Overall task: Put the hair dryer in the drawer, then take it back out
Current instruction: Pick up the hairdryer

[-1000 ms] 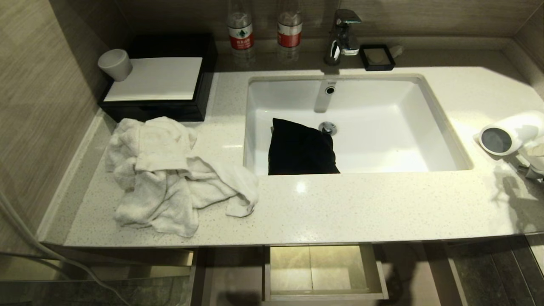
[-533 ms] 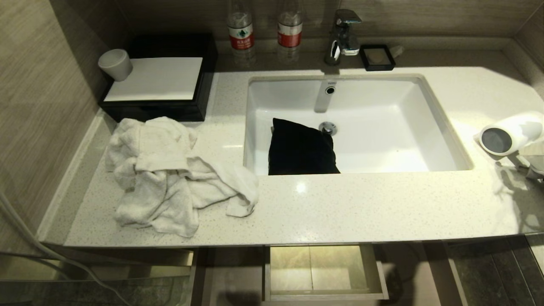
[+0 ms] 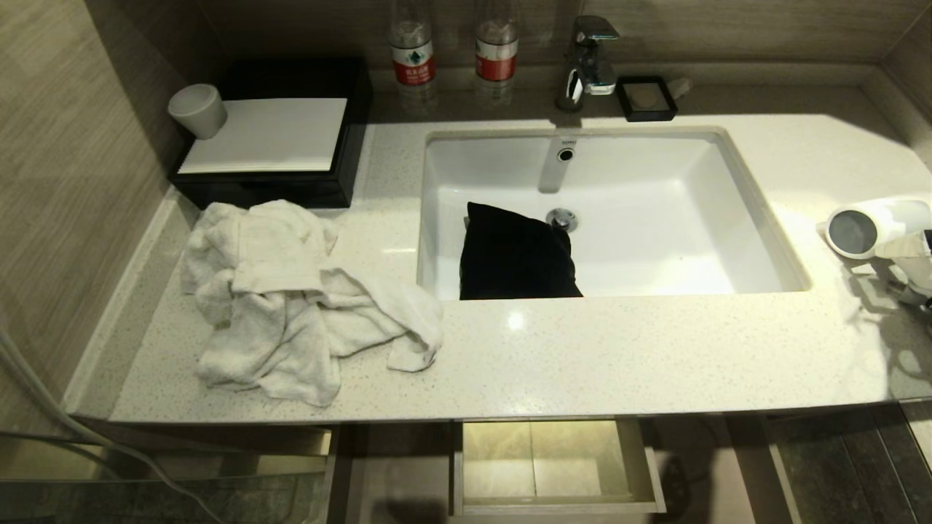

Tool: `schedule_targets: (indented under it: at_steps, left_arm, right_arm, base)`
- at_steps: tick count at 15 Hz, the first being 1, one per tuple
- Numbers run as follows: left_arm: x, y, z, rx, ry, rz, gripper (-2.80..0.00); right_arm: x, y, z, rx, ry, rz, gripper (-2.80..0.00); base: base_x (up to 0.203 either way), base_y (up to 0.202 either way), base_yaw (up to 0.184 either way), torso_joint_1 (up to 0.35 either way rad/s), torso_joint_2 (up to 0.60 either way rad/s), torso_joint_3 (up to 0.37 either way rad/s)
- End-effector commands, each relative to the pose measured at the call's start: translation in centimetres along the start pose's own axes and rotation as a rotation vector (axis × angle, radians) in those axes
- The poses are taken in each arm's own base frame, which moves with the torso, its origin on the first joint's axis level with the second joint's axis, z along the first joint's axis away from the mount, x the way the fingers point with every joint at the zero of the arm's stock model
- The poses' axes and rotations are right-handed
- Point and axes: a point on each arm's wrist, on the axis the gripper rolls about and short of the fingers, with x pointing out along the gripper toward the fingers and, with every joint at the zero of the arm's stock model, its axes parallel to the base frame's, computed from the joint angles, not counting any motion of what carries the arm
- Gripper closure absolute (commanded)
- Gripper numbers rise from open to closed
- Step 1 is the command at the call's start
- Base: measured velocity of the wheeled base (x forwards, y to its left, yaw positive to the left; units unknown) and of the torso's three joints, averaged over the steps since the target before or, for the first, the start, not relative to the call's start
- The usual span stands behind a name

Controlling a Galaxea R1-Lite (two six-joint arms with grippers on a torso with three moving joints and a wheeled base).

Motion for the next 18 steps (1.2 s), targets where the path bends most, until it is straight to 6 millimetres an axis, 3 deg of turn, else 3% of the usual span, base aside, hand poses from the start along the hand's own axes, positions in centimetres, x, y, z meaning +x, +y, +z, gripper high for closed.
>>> schedule_targets:
  at_steps: [1, 13, 18]
  left_arm:
    - [0.0, 0.0, 0.0, 0.0, 0.002, 0.0, 0.0]
    - [0.0, 0.0, 0.0, 0.0, 0.002, 0.0, 0.0]
    - [0.0, 0.0, 0.0, 0.0, 0.002, 0.0, 0.0]
  right_arm:
    - [0.2, -0.1, 0.2, -0.008, -0.017, -0.005, -2.8]
    - [0.8, -0.3, -0.6, 0.033, 0.052, 0.009, -2.8]
    - [2.0, -0.9, -1.1, 0.049, 0.079, 0.011, -2.8]
  base:
    - [0.0, 0.0, 0.0, 0.0, 0.0, 0.0]
    - [0.0, 0.0, 0.0, 0.0, 0.0, 0.0]
    - [0.0, 0.0, 0.0, 0.0, 0.0, 0.0]
